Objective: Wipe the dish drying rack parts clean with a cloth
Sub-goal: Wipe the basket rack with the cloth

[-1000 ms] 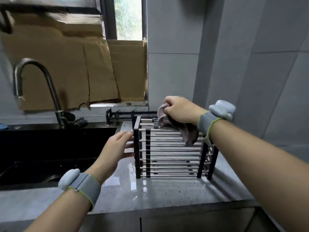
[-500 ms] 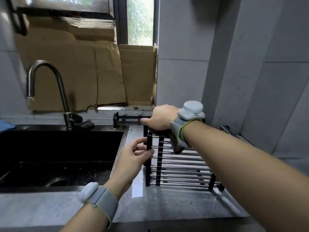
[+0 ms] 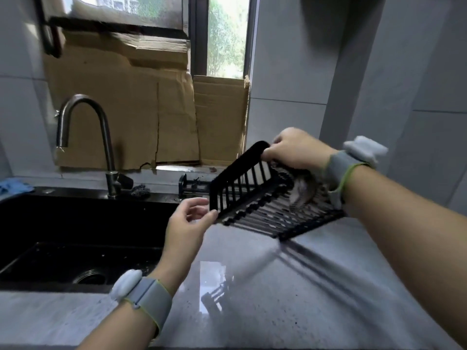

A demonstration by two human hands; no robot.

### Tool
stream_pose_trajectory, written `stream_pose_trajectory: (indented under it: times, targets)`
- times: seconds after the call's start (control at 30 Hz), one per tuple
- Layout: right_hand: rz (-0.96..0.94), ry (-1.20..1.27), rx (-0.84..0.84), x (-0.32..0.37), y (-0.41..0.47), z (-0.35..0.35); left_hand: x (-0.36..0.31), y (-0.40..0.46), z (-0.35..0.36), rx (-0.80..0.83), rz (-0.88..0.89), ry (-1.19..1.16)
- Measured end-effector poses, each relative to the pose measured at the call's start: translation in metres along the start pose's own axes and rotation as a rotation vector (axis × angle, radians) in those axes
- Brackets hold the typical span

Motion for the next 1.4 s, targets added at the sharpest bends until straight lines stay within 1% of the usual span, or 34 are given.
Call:
stream_pose_trajectory:
  times: [0.1, 0.17, 0.23, 0.3, 0.37, 0.47, 0.53, 0.6, 0.73, 0.83, 0.93, 1.0, 1.03, 1.1, 1.17, 1.23, 1.3, 1.33, 1.4]
  targets:
    - [-0.016, 0.498, -0.039, -0.041, -0.012, -0.023, -0.012, 0.009, -0.011, -0.051, 0.042, -0.017]
    - [0.011, 0.825, -0.039, -0.067, -0.023, -0.024, -0.023, 0.014, -0.01, -0.031, 0.076, -0.048]
    - [0.064, 1.099, 0.004, -0.086, -0.031, -0.013, -0.04, 0.017, -0.006, 0.019, 0.156, -0.071]
    - [0.089, 1.265, 0.046, -0.097, -0.038, -0.005, -0.056, 0.017, 0.003, 0.107, 0.255, -0.049]
    - [0.08, 1.371, 0.042, -0.101, -0.045, -0.002, -0.061, 0.015, 0.013, 0.222, 0.313, -0.009]
    - [0.02, 1.509, 0.026, -0.109, -0.056, -0.005, -0.058, 0.01, 0.035, 0.396, 0.304, 0.04]
    - [-0.015, 1.552, 0.037, -0.11, -0.06, -0.004, -0.059, 0.01, 0.041, 0.443, 0.285, 0.058]
    - [-0.034, 1.57, 0.023, -0.117, -0.062, -0.007, -0.065, 0.013, 0.048, 0.46, 0.307, 0.101]
    - [-0.06, 1.555, 0.037, -0.127, -0.064, -0.012, -0.087, 0.018, 0.058, 0.522, 0.445, 0.278]
    - [-0.058, 1.557, 0.039, -0.137, -0.064, -0.011, -0.1, 0.015, 0.075, 0.585, 0.484, 0.303]
    - [-0.002, 1.556, 0.006, -0.147, -0.062, -0.005, -0.101, 0.013, 0.085, 0.522, 0.466, 0.279]
    - [0.034, 1.505, -0.001, -0.154, -0.059, 0.0, -0.098, 0.012, 0.089, 0.474, 0.448, 0.253]
    - [0.052, 1.47, -0.033, -0.16, -0.057, -0.001, -0.097, 0.012, 0.092, 0.465, 0.442, 0.25]
    - [0.093, 1.372, -0.152, -0.175, -0.055, -0.008, -0.096, 0.014, 0.096, 0.461, 0.44, 0.27]
    - [0.067, 1.208, -0.247, -0.183, -0.055, -0.02, -0.094, 0.017, 0.098, 0.436, 0.432, 0.321]
    - [0.004, 0.996, -0.331, -0.18, -0.06, -0.037, -0.092, 0.022, 0.1, 0.372, 0.411, 0.43]
    - [-0.05, 0.837, -0.398, -0.162, -0.068, -0.052, -0.094, 0.024, 0.104, 0.301, 0.401, 0.576]
    - [-0.077, 0.75, -0.391, -0.147, -0.071, -0.055, -0.097, 0.024, 0.11, 0.275, 0.419, 0.652]
    - [-0.103, 0.558, -0.279, -0.113, -0.077, -0.047, -0.107, 0.02, 0.127, 0.234, 0.512, 0.81]
Point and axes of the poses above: each hand's wrist, its own y-axis towards the middle knuckle, its own z-axis out of the palm, x = y × z, the point moved 9 cm from there along y, towards the middle knuckle, and after that the axes turned 7 degrees about y, right-handed, at the moved point
